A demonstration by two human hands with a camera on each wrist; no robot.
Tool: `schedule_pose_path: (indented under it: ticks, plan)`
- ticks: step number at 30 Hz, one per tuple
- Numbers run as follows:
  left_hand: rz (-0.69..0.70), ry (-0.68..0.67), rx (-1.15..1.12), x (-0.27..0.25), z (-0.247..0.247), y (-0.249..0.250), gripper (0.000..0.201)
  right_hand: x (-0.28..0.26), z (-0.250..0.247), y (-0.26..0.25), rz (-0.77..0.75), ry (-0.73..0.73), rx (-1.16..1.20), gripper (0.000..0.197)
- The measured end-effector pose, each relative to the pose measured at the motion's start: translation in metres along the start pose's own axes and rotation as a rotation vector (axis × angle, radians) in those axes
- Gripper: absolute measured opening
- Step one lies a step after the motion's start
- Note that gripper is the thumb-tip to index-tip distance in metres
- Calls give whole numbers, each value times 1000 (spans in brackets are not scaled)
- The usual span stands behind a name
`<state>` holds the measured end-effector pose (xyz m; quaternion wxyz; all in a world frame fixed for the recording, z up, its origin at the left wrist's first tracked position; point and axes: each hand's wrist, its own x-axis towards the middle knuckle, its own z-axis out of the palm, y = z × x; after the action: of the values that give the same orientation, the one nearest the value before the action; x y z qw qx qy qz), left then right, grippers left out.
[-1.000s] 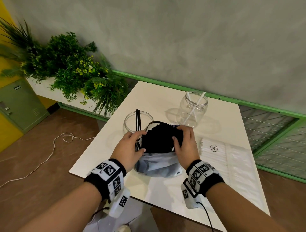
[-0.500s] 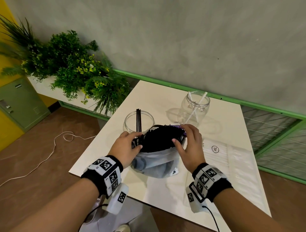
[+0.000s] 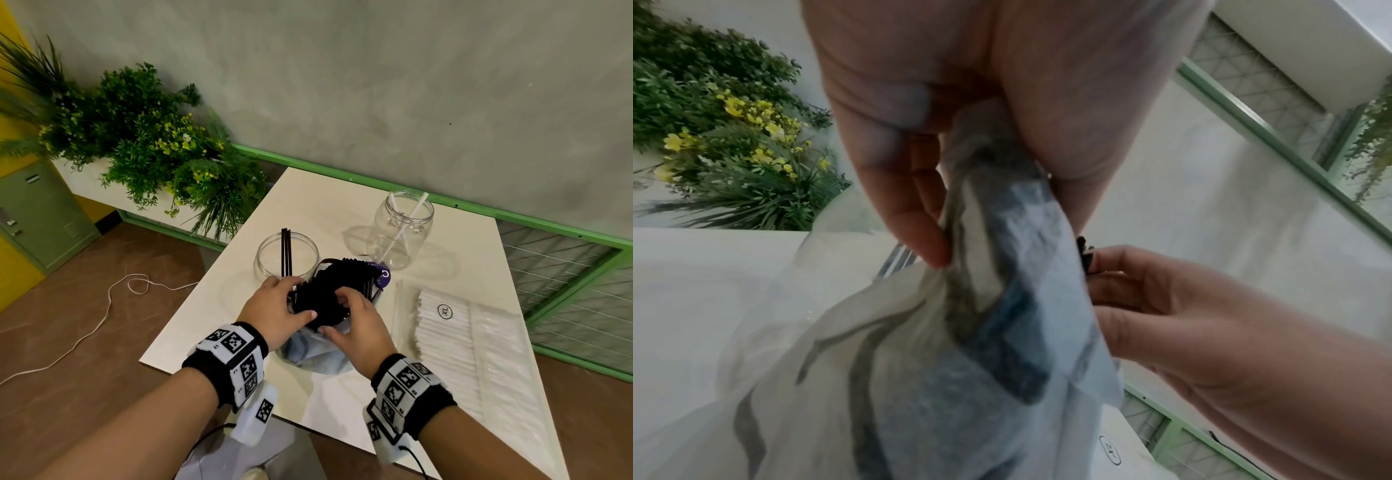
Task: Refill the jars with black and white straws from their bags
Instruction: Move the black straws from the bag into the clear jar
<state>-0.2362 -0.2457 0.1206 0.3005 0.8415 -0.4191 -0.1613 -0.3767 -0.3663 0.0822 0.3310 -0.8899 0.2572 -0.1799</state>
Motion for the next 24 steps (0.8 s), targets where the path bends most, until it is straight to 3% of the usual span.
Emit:
schedule_pose_path:
  ticks: [5,12,17,20,24]
  plan:
    - [24,-26,-20,0,1,-3,60,11,10,-6,18,20,-164,53]
    - [104,-92,-1,-2,-2,-8,64,13,11,-8,17,-41,-205,34]
    - [137,-44,52,-1,-8,-2,39,11,0,-5,-61,6,-96,26]
    - [121,26,58,1,-9,1,28,10,-16,-5,-85,130,-113,33]
    - [89,61,70,0,-8,3,25,13,-31,4,-308,273,-292,62]
